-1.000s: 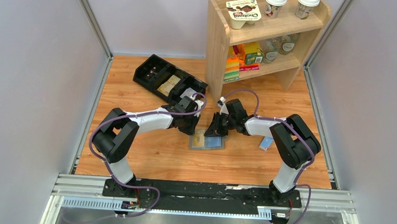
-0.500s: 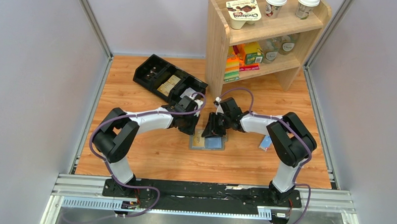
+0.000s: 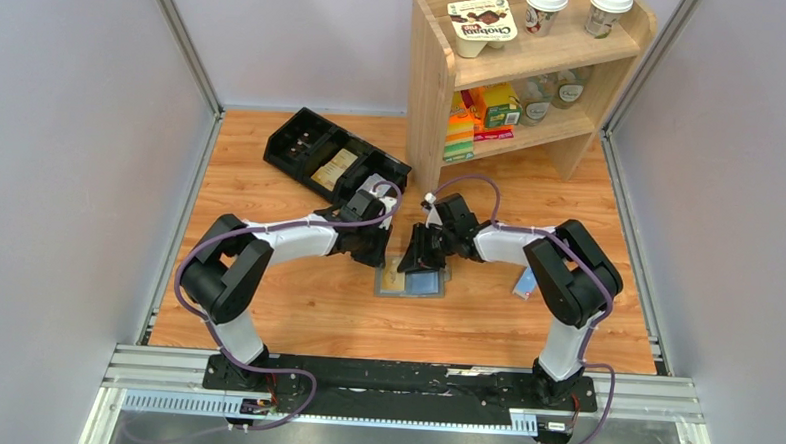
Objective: Take the credit cards out of the card holder
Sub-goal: Remove the credit card from the card holder.
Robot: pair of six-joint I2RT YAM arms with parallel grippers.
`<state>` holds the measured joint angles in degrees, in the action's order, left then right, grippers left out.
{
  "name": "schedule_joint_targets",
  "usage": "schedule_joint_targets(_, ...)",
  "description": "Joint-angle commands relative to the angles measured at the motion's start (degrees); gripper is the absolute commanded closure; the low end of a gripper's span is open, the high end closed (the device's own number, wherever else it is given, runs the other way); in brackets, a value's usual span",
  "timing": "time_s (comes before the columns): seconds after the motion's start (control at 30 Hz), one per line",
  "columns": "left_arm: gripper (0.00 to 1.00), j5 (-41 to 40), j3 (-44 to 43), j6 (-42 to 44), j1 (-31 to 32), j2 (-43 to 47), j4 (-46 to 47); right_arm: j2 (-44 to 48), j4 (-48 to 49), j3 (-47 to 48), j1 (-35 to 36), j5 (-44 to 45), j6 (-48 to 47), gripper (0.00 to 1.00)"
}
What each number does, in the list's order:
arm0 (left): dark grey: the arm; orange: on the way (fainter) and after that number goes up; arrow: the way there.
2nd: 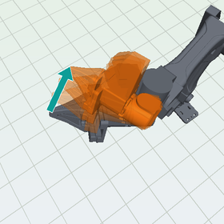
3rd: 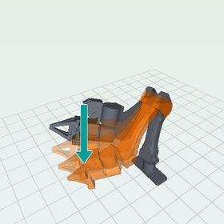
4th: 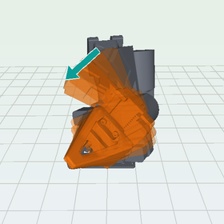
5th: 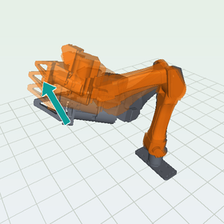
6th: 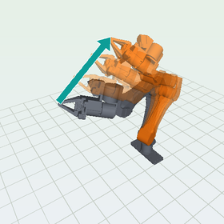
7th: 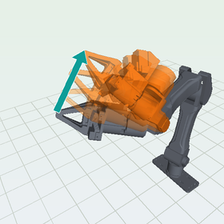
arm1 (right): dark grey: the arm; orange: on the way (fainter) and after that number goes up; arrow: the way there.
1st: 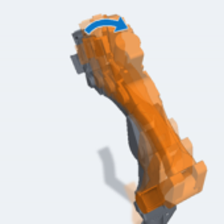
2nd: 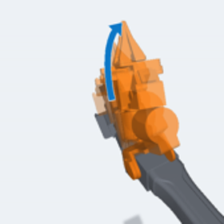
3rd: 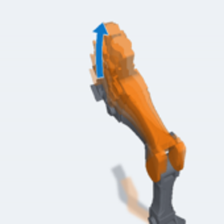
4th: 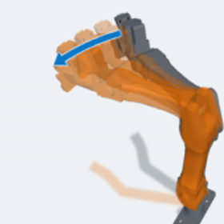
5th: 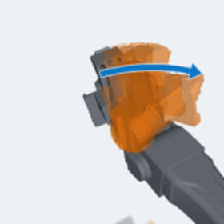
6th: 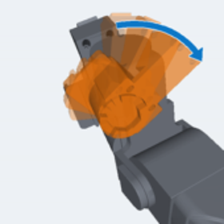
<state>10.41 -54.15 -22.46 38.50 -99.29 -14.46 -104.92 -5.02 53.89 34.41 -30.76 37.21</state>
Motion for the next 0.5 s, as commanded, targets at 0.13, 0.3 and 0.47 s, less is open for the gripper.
schedule_joint_targets(0.13, 1.00, 1.5, 5.1, -1.2, 1.8, -4.3, -3.7, 6.6, 15.9, -6.3, 0.1, -3.2, 2.4, 0.80)
schedule_joint_targets(0.3, 1.00, 0.7, 4.9, -0.9, 1.8, -3.6, -4.4, 8.6, 21.4, -8.4, 0.1, -3.8, 3.9, 0.85)
schedule_joint_targets(0.47, 1.00, 0.7, 4.5, -0.6, 1.8, -3.8, -4.6, 6.7, 22.8, -8.1, 0.1, -5.4, 5.1, 0.88)
